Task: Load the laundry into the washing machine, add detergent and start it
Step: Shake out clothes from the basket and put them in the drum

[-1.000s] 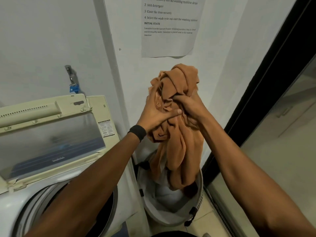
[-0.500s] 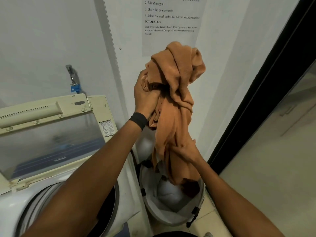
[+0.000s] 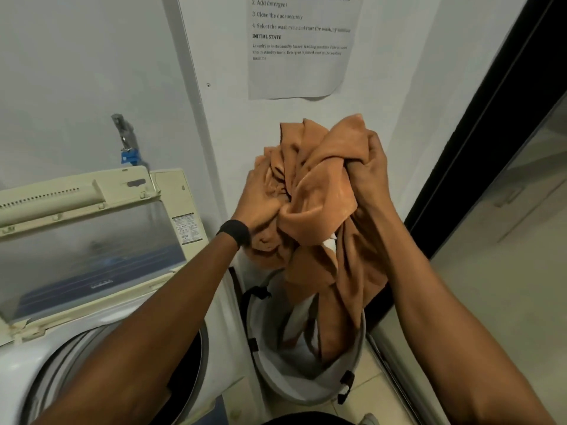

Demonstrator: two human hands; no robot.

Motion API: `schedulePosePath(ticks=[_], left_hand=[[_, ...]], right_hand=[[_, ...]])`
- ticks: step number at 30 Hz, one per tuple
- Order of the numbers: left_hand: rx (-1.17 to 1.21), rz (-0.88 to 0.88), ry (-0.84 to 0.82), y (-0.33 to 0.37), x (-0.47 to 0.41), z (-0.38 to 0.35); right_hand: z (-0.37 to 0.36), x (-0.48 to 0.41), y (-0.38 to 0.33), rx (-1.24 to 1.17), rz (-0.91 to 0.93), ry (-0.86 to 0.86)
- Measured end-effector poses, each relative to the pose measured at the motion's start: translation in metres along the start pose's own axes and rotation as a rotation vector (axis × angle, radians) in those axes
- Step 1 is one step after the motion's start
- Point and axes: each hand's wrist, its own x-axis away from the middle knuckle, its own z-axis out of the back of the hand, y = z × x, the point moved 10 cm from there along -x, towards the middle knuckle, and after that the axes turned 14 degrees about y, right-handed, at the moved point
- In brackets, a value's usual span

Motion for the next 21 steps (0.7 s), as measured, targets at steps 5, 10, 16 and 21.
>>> schedulePosePath(ticks=[5, 10, 16, 21], left_hand=[[0.212, -0.008, -0.33, 0.019, 0.025, -0.027], [0.221, 0.066, -0.002, 0.005, 0.022, -0.023], [0.271, 0.256, 0.255, -0.007, 0.02, 0.001], [0.337, 0.239, 0.355, -0.003, 0.001, 0.033]], right_hand=[[-0.016, 0.002, 0.01, -0.063, -0.095, -0.062], [-0.049, 0.029, 0.04, -0.233, -0.379, -0.232], [-0.025, 0.019, 0.028, 0.163, 0.007, -0.334], [0.017, 0.078, 0.156, 0.564, -0.122, -0.43]])
